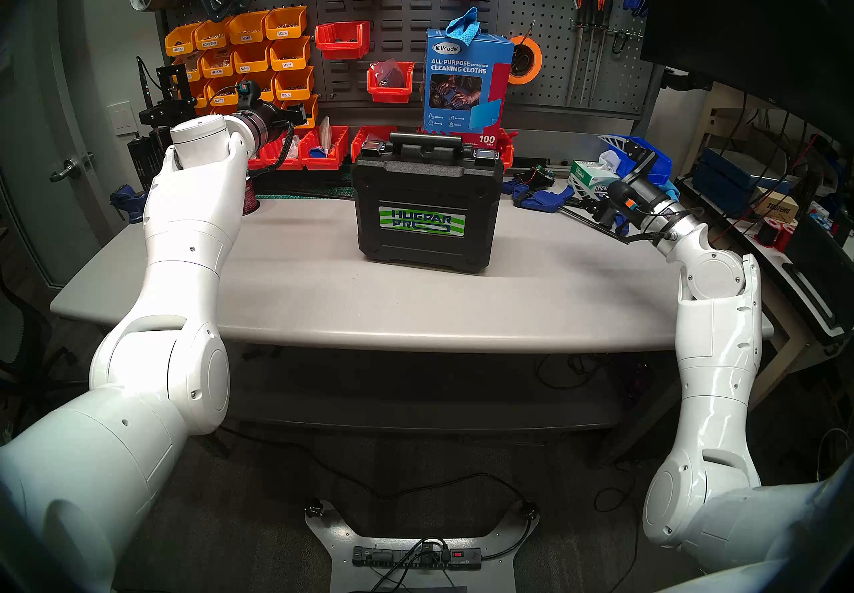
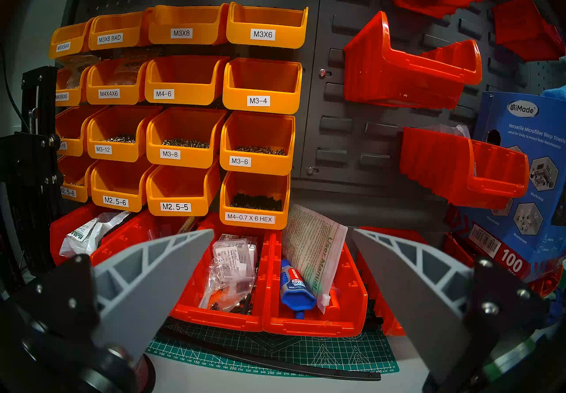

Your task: Open the tool box

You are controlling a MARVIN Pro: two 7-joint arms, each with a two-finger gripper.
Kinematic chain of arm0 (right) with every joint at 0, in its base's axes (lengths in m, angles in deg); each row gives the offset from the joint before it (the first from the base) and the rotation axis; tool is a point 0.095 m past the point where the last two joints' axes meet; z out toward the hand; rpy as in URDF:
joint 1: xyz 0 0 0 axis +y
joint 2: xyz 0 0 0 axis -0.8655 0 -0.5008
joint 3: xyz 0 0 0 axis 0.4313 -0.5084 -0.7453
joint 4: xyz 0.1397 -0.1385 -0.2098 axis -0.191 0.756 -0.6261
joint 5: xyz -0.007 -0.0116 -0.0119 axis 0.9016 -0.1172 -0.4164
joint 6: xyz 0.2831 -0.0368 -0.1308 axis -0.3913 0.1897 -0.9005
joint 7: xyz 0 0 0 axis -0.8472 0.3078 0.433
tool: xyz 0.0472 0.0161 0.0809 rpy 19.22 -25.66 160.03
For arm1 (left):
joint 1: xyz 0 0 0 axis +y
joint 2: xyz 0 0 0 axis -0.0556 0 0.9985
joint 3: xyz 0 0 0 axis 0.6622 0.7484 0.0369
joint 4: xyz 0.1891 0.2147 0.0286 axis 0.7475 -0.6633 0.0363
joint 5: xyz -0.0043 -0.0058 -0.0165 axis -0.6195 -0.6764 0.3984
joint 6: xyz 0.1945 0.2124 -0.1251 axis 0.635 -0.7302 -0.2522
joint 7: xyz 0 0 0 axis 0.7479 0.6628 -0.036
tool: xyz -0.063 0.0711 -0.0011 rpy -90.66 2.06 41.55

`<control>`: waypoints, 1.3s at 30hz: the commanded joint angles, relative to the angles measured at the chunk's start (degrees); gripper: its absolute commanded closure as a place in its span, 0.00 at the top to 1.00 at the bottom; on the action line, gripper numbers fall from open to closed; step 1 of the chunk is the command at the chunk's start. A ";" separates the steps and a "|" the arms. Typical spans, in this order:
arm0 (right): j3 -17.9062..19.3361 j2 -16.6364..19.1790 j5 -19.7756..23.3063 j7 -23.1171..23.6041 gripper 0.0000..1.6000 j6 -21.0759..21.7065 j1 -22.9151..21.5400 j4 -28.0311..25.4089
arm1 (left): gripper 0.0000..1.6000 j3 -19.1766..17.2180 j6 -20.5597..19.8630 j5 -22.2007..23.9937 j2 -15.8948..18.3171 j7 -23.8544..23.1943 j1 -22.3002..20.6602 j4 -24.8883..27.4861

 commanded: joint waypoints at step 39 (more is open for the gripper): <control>-10.94 -0.10 7.29 19.62 1.00 8.11 -7.91 -12.63 | 1.00 0.04 0.08 0.03 -0.07 0.02 -1.10 0.63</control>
